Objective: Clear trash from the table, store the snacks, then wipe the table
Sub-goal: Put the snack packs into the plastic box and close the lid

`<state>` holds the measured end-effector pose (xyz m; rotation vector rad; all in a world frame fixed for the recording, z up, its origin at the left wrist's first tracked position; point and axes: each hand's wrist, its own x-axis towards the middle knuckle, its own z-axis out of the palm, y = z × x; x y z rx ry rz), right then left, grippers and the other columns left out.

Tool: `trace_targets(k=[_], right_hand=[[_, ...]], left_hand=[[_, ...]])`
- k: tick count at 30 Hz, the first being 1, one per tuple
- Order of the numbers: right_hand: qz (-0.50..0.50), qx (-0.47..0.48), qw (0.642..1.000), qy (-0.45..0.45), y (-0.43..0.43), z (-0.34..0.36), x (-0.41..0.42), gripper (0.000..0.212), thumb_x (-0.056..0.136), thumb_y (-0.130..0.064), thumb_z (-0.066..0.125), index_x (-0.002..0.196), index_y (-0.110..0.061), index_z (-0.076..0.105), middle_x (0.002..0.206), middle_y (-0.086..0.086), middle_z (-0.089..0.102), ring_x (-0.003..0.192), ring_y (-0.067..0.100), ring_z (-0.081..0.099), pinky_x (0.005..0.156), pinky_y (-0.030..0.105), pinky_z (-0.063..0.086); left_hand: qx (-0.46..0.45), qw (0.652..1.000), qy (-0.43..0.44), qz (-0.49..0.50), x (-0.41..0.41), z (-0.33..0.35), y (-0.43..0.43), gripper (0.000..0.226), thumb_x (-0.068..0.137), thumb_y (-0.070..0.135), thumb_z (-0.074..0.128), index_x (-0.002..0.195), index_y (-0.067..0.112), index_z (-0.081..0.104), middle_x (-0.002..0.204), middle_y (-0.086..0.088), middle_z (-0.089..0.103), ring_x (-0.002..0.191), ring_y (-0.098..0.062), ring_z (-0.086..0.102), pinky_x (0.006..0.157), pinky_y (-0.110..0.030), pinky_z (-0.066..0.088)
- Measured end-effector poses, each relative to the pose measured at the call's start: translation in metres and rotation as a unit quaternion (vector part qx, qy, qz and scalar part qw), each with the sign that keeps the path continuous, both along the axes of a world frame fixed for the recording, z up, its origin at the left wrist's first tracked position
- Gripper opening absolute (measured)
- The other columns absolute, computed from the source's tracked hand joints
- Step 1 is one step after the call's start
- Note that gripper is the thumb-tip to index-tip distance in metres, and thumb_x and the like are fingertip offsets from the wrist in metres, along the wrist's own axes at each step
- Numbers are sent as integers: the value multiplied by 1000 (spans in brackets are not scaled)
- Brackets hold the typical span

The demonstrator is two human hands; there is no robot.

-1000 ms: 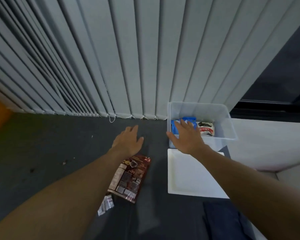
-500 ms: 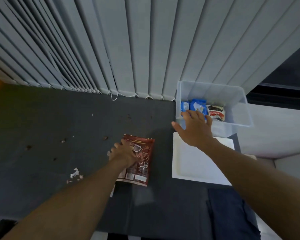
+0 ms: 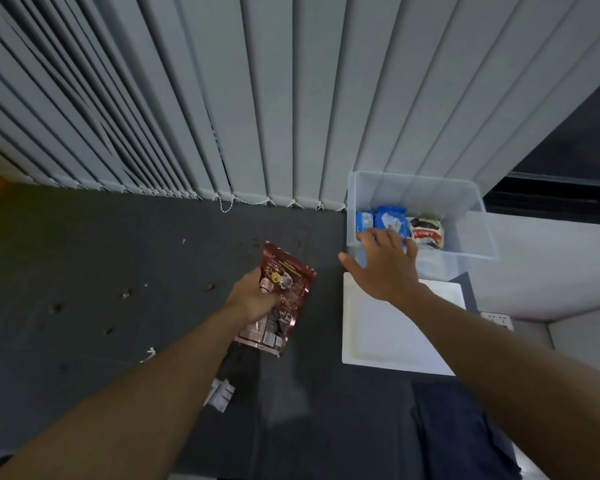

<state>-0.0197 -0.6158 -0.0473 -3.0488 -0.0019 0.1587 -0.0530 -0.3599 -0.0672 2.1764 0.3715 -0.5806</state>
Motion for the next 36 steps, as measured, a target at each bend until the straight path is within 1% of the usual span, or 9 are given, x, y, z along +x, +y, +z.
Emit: trace_targets(k=[5,7,10,14,18,23,29,32,36], right_hand=[[24,43,998,27,-9,6,2,62,96,-68,28,145,-32,37,160,-5,28,148,24,21,120,52,14],[22,73,997,20,-19,8,0,67,94,-69,23,146,-30,39,160,-4,29,149,23,22,120,49,14],[-23,93,994,-49,-45,7,-3,72,90,-66,20,140,-24,50,153,0,43,144,24,32,118,48,21],[-104,57,983,-143,-90,8,2,57,88,-54,40,125,-17,61,138,13,55,133,35,42,103,50,32],[-212,34,974,-74,-134,11,15,66,91,-46,53,146,-15,33,157,19,27,144,39,23,109,52,27],[-276,223,935,-13,-164,5,20,70,99,-34,47,154,-6,13,157,17,27,139,38,34,110,49,35],[-258,261,929,-35,-166,3,15,64,104,-28,36,157,-8,7,160,14,23,140,35,35,112,45,35],[-253,268,929,-32,-167,2,15,63,105,-28,35,157,-11,5,161,11,21,141,33,34,113,45,36],[-258,264,929,-37,-169,2,15,63,104,-27,36,158,-12,5,161,8,21,141,31,34,112,46,38]], left_hand=[[2,995,-93,48,13,38,-9,3,86,28,67,87,25,66,88,7,70,89,-19,64,76,-31,44],[12,990,-135,47,22,54,-15,11,86,31,65,80,22,65,78,5,69,83,-21,65,72,-32,45],[47,979,-198,31,38,75,-28,17,84,37,61,78,21,63,75,2,69,80,-26,67,74,-38,52],[105,954,-280,-6,56,97,-57,16,91,33,55,80,22,60,79,-4,69,80,-35,65,72,-43,54],[126,907,-388,-105,74,108,-90,17,98,25,51,104,24,66,90,-1,67,84,-31,64,64,-32,40],[150,846,-459,-227,97,112,-131,41,99,16,51,138,27,58,129,6,67,111,-24,62,82,-39,54],[188,773,-500,-341,121,101,-175,64,82,-5,69,140,16,57,131,-4,67,108,-31,66,83,-44,60],[224,740,-494,-398,133,88,-196,84,69,-9,76,146,15,51,141,-5,60,118,-31,61,94,-45,54],[285,729,-388,-486,140,67,-221,92,87,2,63,161,26,14,166,-1,20,147,-29,28,119,-45,29]])
